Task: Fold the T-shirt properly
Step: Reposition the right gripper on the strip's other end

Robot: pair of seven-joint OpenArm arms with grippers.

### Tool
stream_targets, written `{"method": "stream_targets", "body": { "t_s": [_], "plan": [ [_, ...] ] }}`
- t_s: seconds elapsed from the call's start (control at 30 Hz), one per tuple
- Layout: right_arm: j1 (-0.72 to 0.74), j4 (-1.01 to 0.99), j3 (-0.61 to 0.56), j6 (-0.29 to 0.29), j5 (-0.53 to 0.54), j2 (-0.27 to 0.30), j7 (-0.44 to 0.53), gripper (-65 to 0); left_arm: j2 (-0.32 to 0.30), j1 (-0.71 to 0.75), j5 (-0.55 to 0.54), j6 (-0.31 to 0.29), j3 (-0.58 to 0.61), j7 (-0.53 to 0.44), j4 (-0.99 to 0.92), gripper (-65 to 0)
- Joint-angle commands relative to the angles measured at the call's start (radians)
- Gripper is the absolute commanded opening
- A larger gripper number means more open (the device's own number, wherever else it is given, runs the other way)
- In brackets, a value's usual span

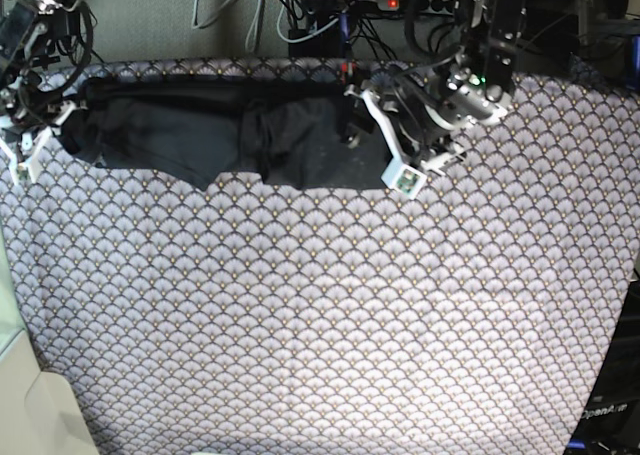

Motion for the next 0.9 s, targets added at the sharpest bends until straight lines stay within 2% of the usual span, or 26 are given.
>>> {"method": "stream_targets", "body": {
  "t_s": [0.0, 0.4, 0.53, 0.63, 0.8, 0.87],
  "plan": [
    [0.008, 0.017, 0.004, -0.001, 0.004, 0.02, -0.003, -45.8, 0.0, -0.006, -0.011, -0.003, -0.001, -0.021, 0.017, -20.2],
    [-0.001, 0.023, 0.004, -0.001, 0.004, 0.022, -0.012, -45.4, 0.0, -0.005, -0.014, -0.003, -0.001, -0.021, 0.017, -20.2],
    [0.003, 0.023, 0.003, -0.001, 0.004, 0.023, -0.086, -45.6, 0.0, -0.005, -0.015, -0.003, -0.001, -0.021, 0.017, -20.2],
    [0.017, 0.025, 0.001, -0.001, 0.007, 0.023, -0.079, -45.6, 0.001, -0.005, -0.015, -0.003, -0.001, -0.021, 0.017, -20.2],
    [0.045, 0.059, 0.073, -0.001, 0.008, 0.022, -0.052, -45.8, 0.003, -0.005, -0.015, -0.003, -0.002, -0.021, 0.017, -20.2],
    [0.046, 0.068, 0.119, -0.001, 0.008, -0.003, -0.053, -45.8, 0.003, -0.005, -0.015, -0.003, -0.002, -0.021, 0.017, -20.2]
  ]
}}
